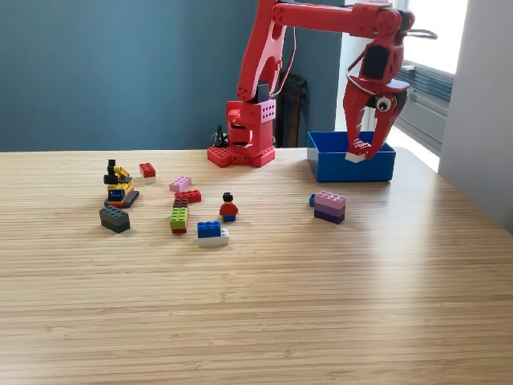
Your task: Grasp a lego block and put it in the bin.
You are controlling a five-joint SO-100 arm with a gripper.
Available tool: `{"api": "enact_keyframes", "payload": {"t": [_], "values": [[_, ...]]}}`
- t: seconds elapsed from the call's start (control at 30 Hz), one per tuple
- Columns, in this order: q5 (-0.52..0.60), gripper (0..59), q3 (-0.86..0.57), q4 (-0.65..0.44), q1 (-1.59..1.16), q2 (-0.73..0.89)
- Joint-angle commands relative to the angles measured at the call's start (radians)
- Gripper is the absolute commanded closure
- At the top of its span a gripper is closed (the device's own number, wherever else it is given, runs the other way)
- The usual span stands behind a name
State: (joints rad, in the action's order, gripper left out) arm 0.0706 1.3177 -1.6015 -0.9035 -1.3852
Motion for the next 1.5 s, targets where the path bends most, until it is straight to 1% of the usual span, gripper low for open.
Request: {"api": "enact_keyframes", "payload": {"t": [0.03,0.13,0.27,0.4,0.77,1.03,1.07,1.13,1.17,1.23,1.3,1.37,1.43,1.5], "values": [[0.009,58.6,-0.049,-0.064,-0.043,-0.218],[0.017,58.6,-0.006,-0.081,-0.078,-0.287],[0.032,58.6,0.107,-0.087,-0.167,-0.367],[0.055,58.6,0.181,-0.087,-0.244,-0.407],[0.124,58.6,0.201,-0.078,-0.5,-0.41],[0.103,58.4,0.229,-0.078,-0.528,-0.41],[0.098,53.8,0.236,-0.078,-0.526,-0.41],[0.087,41.6,0.253,-0.078,-0.523,-0.41],[0.081,37.4,0.264,-0.078,-0.523,-0.41],[0.077,32.6,0.278,-0.078,-0.522,-0.41],[0.077,30.6,0.284,-0.078,-0.517,-0.41],[0.08,30.1,0.284,-0.078,-0.514,-0.41],[0.083,30.6,0.282,-0.078,-0.514,-0.41],[0.086,32.7,0.273,-0.078,-0.511,-0.41]]}}
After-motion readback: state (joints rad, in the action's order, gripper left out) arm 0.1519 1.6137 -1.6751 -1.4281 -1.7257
